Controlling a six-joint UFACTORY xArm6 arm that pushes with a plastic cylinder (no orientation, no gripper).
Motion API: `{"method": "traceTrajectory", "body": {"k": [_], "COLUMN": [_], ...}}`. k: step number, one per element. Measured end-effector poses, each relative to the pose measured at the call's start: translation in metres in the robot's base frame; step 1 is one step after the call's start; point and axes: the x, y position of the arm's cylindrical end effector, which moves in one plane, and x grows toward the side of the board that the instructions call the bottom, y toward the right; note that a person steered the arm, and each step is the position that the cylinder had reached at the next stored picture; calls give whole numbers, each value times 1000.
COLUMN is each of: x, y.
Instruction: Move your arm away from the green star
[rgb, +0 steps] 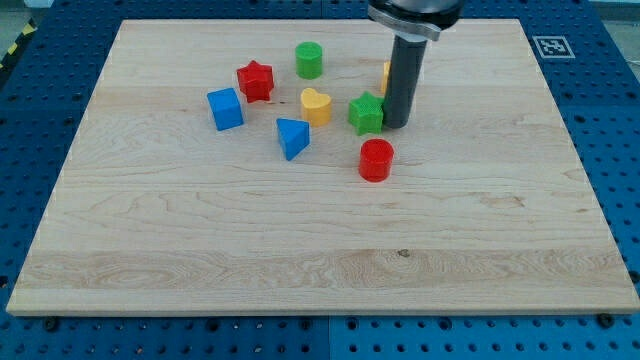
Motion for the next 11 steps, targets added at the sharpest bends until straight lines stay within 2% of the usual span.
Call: {"method": "traceTrajectory", "body": {"k": [2,3,4,5,6,7,8,9,10,11], "x": [0,0,24,81,132,152,148,117,93,92], "y": [-8,15,56,87,89,25,-33,-60,-63,-63]}}
